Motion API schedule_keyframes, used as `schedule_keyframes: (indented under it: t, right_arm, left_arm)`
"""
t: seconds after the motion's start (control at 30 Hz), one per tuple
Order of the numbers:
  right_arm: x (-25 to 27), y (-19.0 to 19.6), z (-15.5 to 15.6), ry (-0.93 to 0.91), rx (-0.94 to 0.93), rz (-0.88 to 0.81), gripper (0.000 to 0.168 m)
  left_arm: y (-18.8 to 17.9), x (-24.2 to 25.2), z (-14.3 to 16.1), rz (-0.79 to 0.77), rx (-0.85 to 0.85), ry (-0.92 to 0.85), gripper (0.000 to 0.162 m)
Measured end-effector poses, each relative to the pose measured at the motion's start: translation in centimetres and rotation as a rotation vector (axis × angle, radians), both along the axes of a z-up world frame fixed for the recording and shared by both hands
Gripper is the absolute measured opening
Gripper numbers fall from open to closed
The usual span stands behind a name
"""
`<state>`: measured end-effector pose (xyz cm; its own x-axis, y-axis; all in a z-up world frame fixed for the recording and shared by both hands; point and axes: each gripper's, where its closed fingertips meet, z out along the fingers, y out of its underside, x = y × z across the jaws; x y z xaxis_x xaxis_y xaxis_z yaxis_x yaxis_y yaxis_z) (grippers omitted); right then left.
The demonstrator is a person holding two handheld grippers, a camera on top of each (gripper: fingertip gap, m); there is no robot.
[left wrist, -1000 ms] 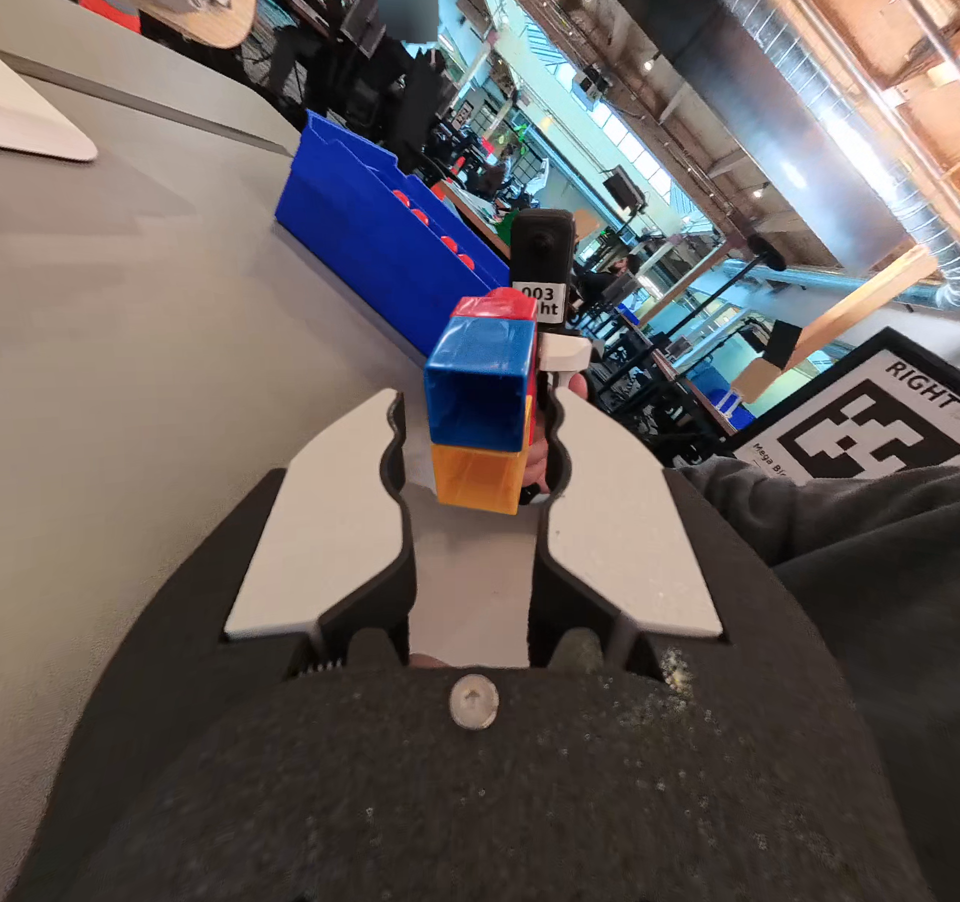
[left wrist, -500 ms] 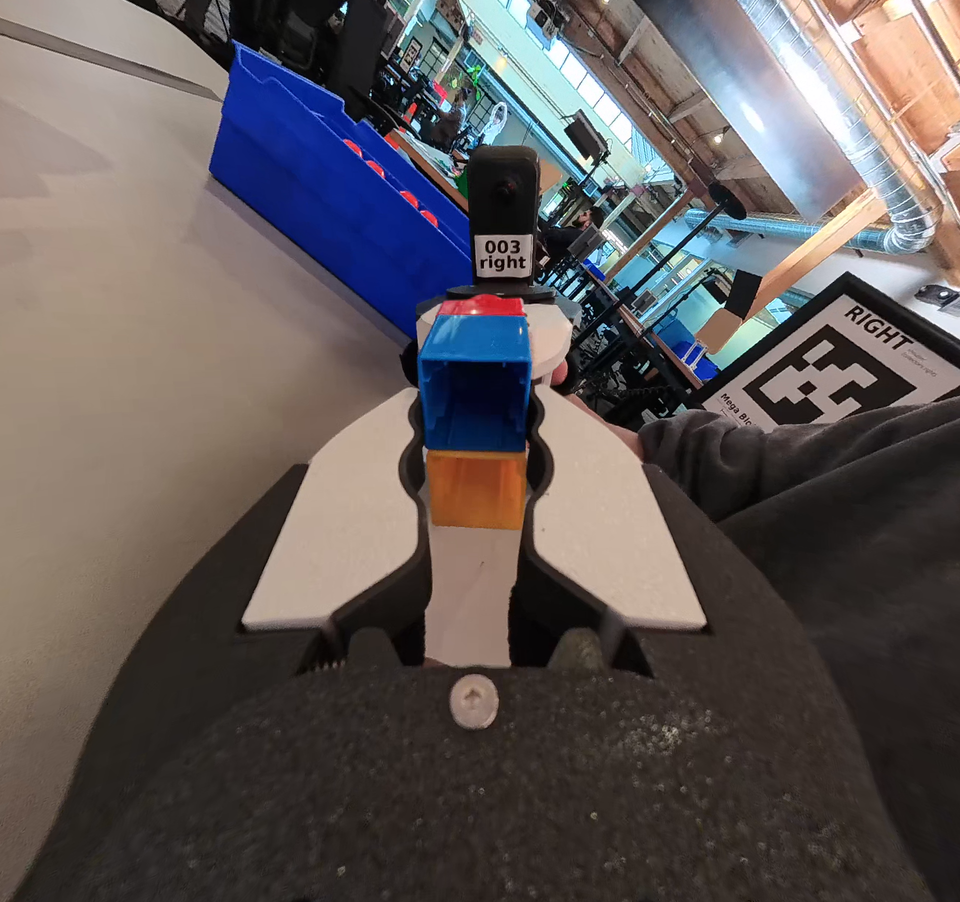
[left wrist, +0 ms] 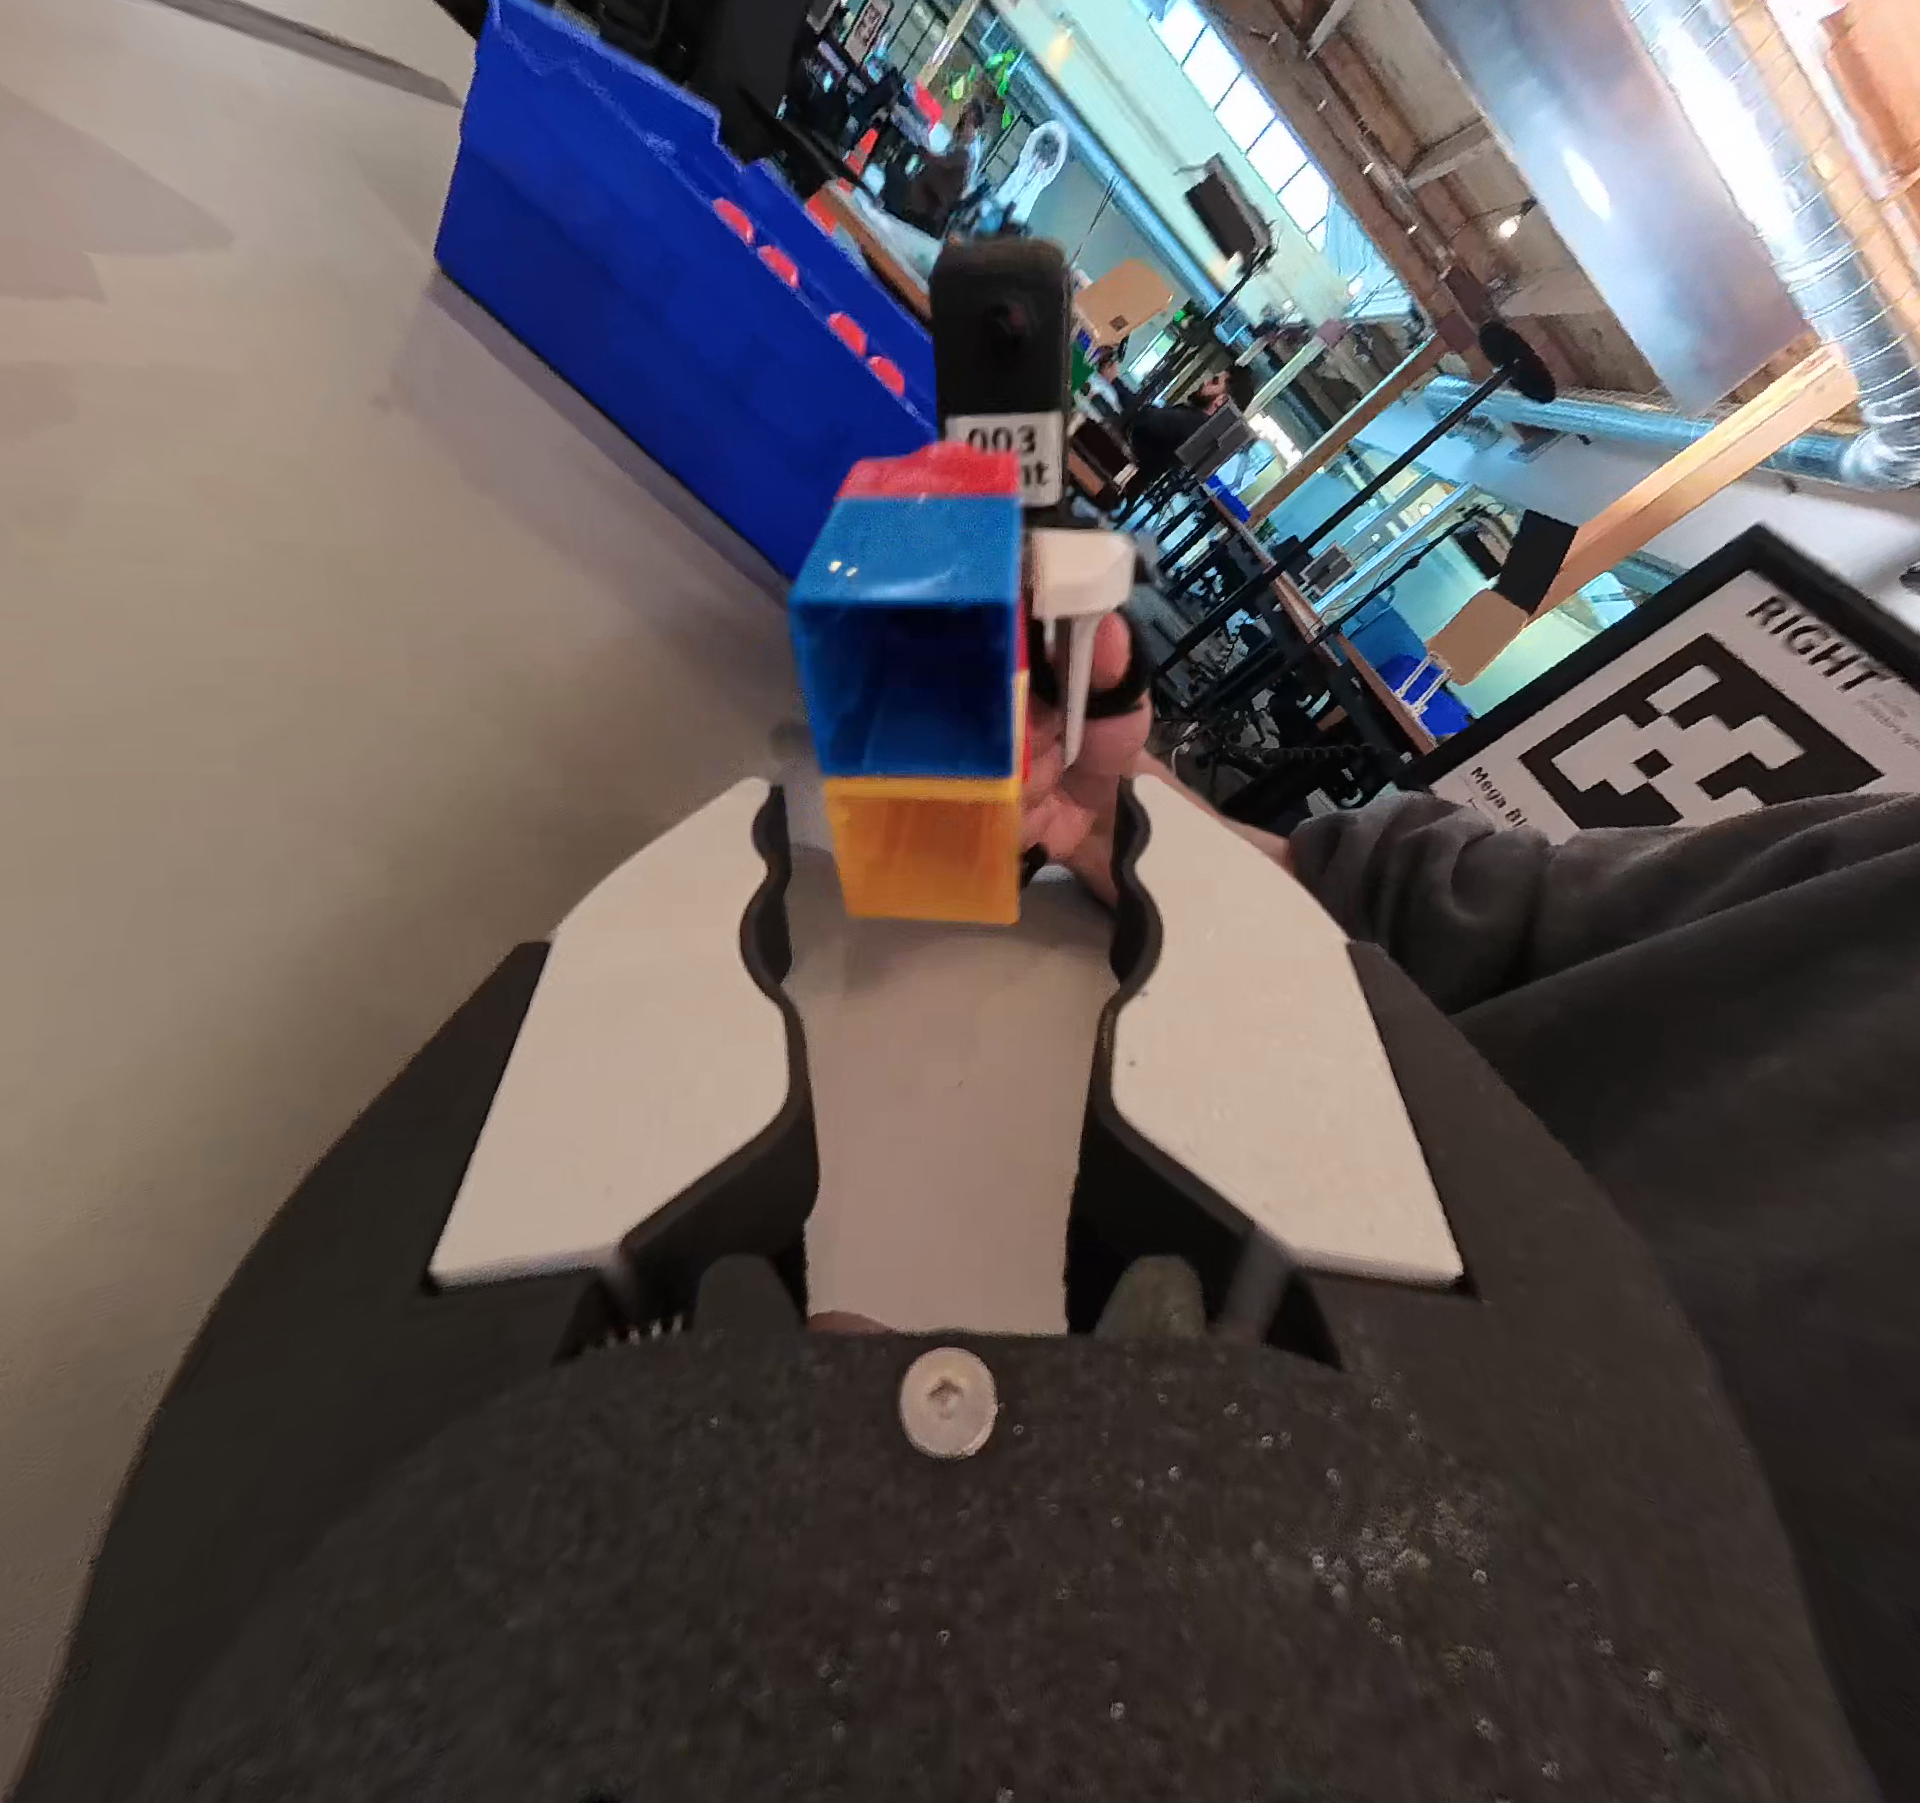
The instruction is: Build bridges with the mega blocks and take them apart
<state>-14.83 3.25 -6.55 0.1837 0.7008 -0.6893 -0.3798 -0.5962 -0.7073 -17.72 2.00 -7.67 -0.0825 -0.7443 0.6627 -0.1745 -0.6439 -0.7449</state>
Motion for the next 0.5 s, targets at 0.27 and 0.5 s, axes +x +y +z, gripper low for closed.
schedule_keyframes:
  t: [0.27,0.5]
  right_arm:
    - [-0.27,-0.14,-0.06,-0.028,0.018,-0.009,0.032]
    - [-0.67,-0.18,-0.43,-0.015,-0.006,-0.007,0.033]
  left_arm:
    - [-0.28,0.45,-1.31,-0.013,-0.017,0.012,0.036]
    - [-0.19,0.29,-1.26,-0.024,-0.032,0.006,0.035]
